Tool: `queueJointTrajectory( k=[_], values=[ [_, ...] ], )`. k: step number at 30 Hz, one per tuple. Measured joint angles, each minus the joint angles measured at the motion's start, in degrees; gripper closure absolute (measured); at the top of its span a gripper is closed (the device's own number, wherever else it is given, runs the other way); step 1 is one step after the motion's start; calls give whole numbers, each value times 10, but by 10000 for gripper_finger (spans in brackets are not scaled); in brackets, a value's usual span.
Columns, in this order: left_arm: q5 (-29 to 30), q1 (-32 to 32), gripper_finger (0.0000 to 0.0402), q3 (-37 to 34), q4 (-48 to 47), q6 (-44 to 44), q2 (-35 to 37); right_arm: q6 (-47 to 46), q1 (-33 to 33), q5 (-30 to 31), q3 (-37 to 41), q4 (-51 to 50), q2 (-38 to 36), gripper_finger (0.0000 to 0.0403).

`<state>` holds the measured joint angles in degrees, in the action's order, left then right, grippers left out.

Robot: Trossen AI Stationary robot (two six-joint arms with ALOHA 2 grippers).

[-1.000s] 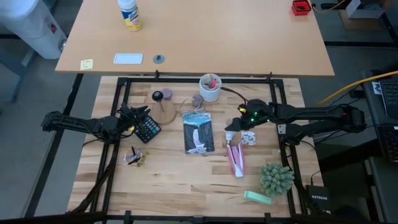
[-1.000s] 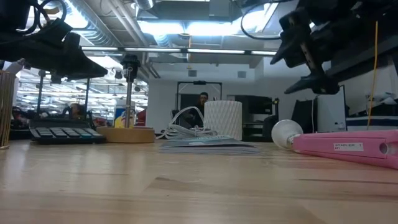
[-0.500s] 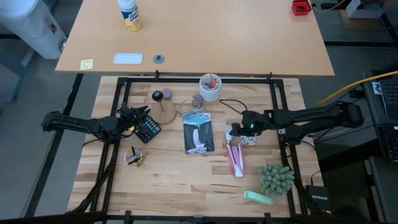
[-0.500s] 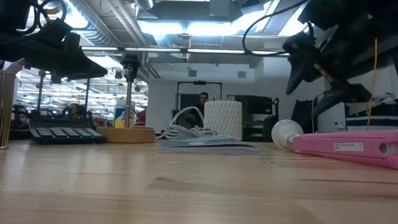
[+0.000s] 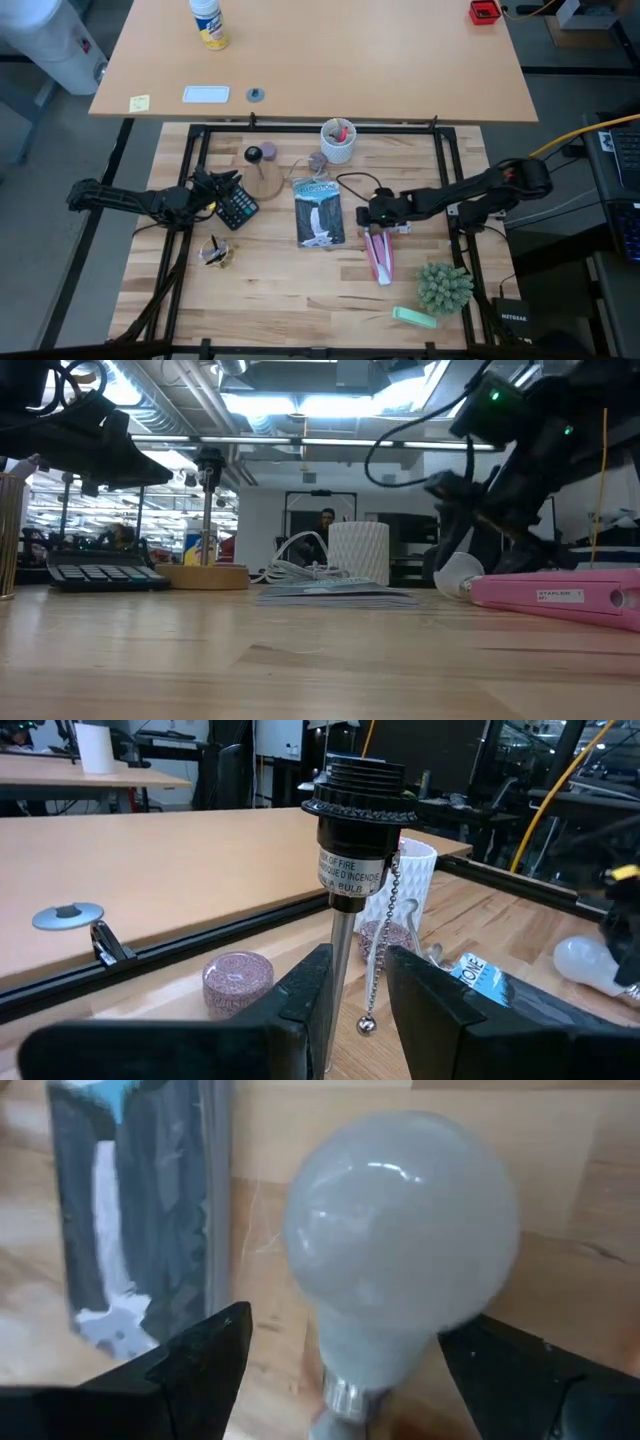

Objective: Screw lightbulb
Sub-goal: Insert the lightbulb into the lamp

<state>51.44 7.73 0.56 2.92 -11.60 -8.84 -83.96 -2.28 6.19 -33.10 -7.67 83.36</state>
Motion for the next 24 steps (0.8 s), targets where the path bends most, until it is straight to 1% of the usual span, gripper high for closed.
queueJointTrajectory(
  k=[5,9,16,19,21,24],
  values=[
    [0,0,314,0,0,2,0,0,-1,31,-3,15,32,82],
    [0,0,314,0,0,2,0,1,-1,55,-2,22,34,82],
    [0,0,314,0,0,0,0,21,0,69,-2,23,34,82],
    [0,0,314,0,0,0,0,22,0,88,-1,21,35,82],
    [0,0,314,0,0,0,0,22,0,101,-1,21,35,89],
    [0,0,314,0,0,0,0,23,0,120,0,17,35,113]
  ],
)
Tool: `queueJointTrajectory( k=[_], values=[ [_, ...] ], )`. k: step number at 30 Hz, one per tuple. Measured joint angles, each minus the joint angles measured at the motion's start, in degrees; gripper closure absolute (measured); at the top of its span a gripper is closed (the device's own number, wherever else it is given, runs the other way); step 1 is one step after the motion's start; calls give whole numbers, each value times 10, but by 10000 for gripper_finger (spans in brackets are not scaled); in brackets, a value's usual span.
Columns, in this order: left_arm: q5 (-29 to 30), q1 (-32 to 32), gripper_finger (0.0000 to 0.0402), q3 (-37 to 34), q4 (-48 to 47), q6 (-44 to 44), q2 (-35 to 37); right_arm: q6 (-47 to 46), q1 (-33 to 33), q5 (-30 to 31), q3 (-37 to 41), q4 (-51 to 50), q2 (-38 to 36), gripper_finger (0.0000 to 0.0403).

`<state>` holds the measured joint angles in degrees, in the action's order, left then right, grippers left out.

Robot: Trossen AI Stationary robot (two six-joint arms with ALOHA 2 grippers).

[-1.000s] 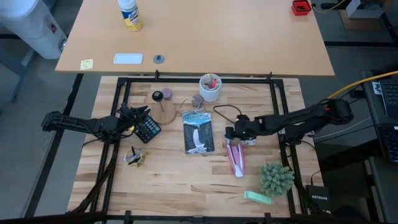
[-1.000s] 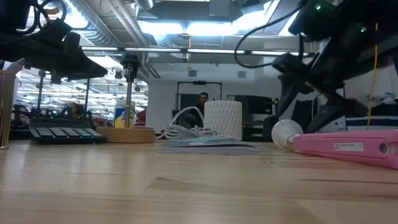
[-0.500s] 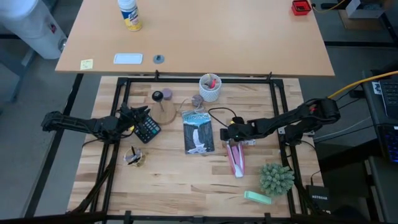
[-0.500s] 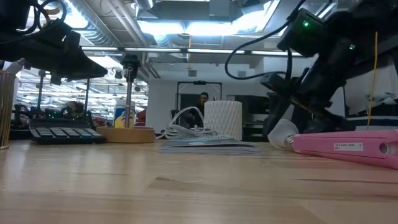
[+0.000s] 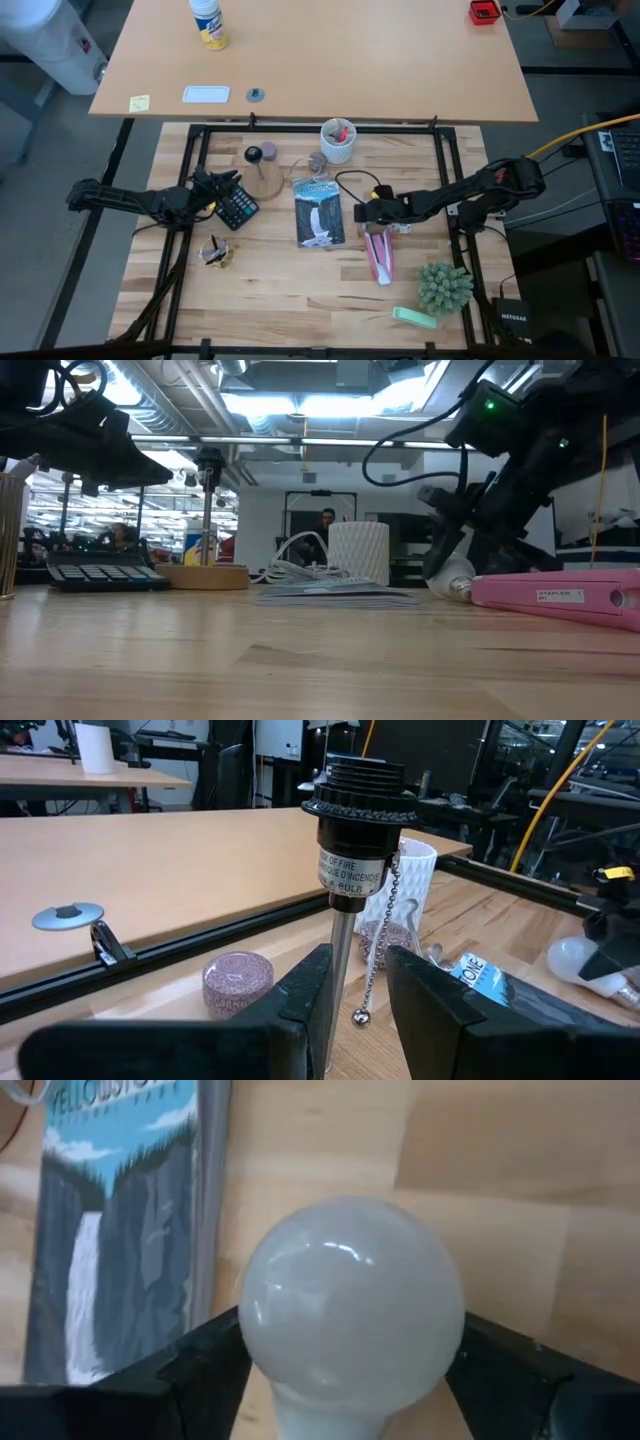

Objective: Screw lightbulb
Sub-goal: Insert the lightbulb into the lamp

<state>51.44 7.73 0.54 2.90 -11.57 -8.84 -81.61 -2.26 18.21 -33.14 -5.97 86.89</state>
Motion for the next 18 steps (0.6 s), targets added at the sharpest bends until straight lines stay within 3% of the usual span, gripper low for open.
queueJointTrajectory(
  k=[7,18],
  values=[
    [0,0,314,0,0,0,0,27,1,16,1,-2,0,167],
    [0,0,314,0,0,0,0,84,1,35,3,83,2,152]
  ],
)
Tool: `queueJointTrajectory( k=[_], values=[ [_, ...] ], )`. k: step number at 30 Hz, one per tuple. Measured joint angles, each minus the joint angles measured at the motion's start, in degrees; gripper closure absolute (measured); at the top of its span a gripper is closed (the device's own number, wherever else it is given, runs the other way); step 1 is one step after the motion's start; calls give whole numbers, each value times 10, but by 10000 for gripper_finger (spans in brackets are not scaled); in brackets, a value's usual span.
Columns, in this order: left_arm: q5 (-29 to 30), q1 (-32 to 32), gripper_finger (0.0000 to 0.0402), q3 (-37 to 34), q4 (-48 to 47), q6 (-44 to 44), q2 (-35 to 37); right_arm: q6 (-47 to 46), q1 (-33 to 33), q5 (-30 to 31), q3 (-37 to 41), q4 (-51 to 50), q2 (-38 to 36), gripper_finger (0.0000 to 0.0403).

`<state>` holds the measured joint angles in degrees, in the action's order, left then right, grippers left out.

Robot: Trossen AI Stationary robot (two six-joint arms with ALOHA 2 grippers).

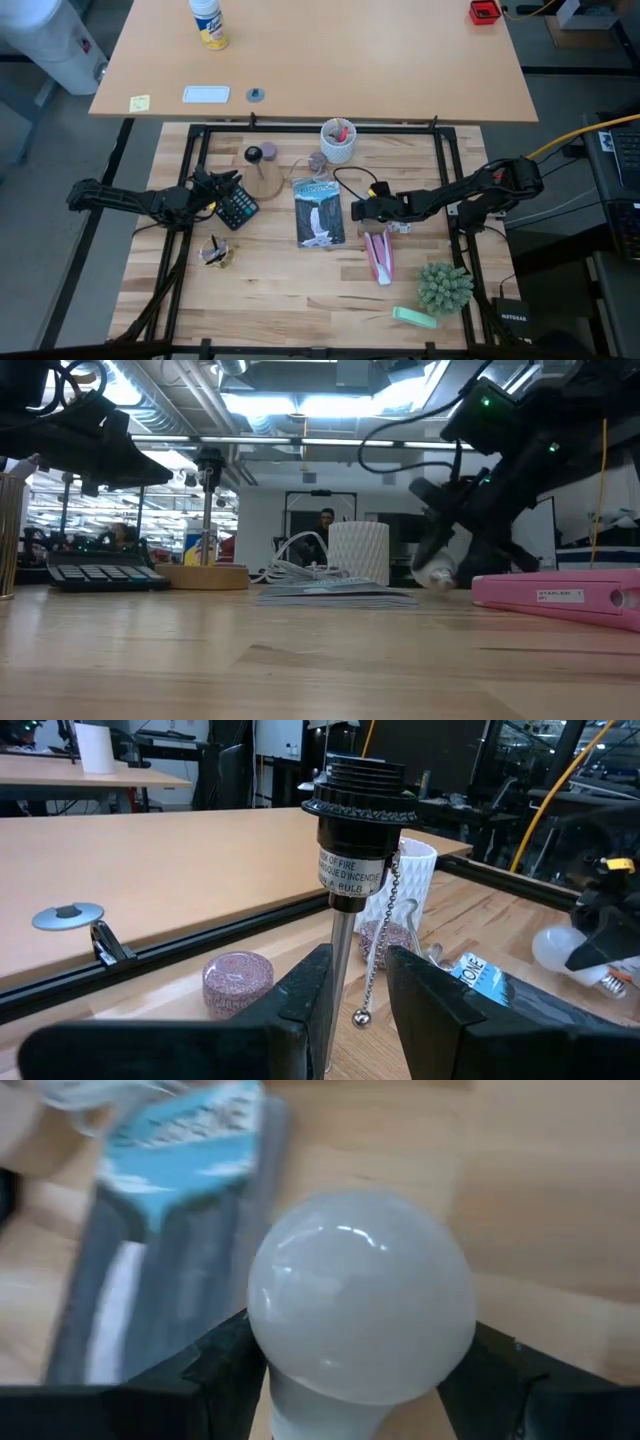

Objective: Screw lightbulb
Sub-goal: Insert the lightbulb into the lamp

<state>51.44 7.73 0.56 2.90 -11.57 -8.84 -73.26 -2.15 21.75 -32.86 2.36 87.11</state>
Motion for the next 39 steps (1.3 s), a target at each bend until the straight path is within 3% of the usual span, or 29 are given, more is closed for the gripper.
queueJointTrajectory(
  k=[8,16,22,25,31,39],
  values=[
    [3,0,314,0,0,5,0,64,0,39,0,99,-1,151],
    [148,0,314,0,-13,-14,0,187,0,51,-2,240,-2,151],
    [158,0,314,0,-12,-31,0,264,-1,46,-2,341,-2,150],
    [142,0,314,0,-11,-65,0,288,-1,39,-2,377,-2,150],
    [54,0,314,0,-5,-118,0,316,-1,25,-2,407,-2,150],
    [-52,0,296,0,14,-107,0,318,-1,-15,-2,413,-2,150]
  ],
)
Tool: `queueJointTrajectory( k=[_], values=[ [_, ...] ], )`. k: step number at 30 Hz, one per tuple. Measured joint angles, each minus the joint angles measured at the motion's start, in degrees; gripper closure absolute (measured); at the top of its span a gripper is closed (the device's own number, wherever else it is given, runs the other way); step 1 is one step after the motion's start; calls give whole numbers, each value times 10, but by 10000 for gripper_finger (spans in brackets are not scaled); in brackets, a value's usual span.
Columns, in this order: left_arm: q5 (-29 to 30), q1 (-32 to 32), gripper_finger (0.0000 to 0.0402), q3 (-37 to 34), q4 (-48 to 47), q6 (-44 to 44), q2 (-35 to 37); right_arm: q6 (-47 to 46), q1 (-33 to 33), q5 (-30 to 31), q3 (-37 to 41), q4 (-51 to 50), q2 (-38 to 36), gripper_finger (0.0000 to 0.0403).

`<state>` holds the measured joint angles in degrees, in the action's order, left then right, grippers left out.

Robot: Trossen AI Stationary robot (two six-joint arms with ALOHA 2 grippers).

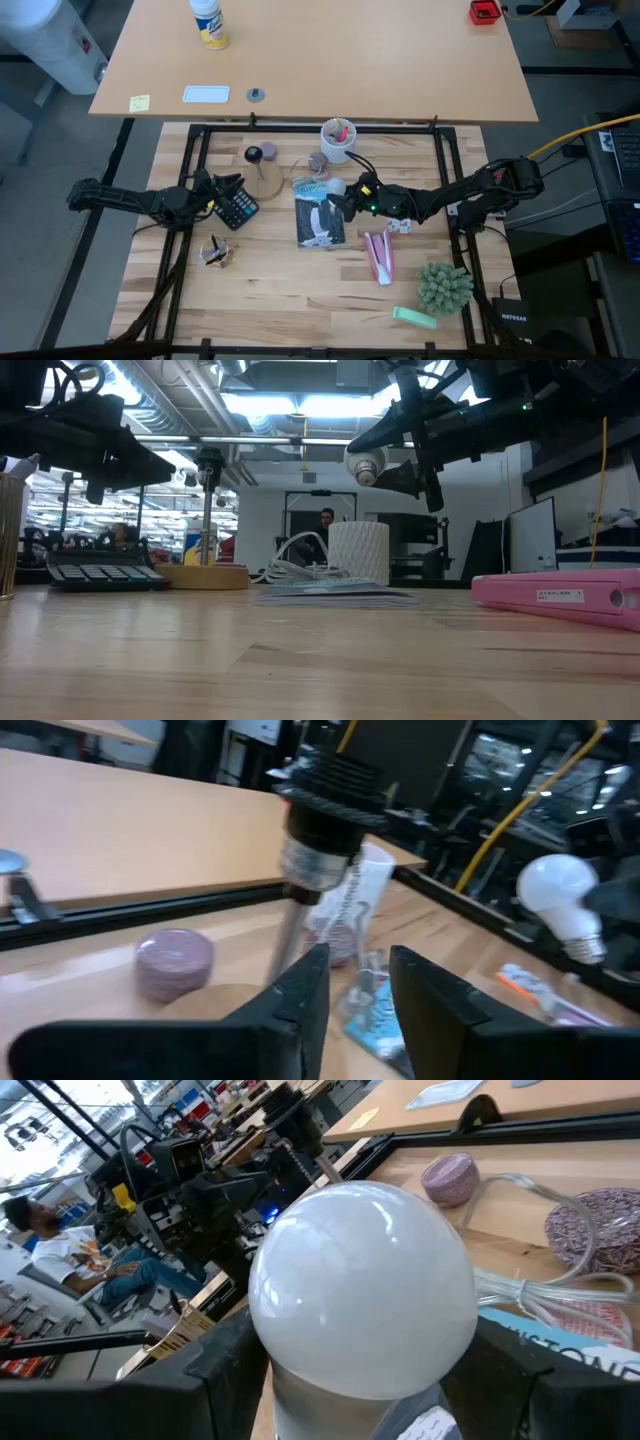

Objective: Screw lightbulb
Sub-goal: Insert the lightbulb into the lamp

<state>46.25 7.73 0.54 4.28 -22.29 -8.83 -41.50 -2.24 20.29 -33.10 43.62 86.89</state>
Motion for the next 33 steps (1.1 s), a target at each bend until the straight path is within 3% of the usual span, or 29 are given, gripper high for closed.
queueJointTrajectory(
  k=[10,16,21,33],
  values=[
    [0,0,227,0,93,77,0,57,0,-4,0,1,0,150],
    [3,0,228,0,93,78,-17,108,0,-23,0,30,0,150],
    [49,-3,229,0,109,83,-42,156,0,-63,0,93,0,150],
    [57,-71,229,0,207,29,-89,200,0,-76,-10,133,0,150]
  ],
)
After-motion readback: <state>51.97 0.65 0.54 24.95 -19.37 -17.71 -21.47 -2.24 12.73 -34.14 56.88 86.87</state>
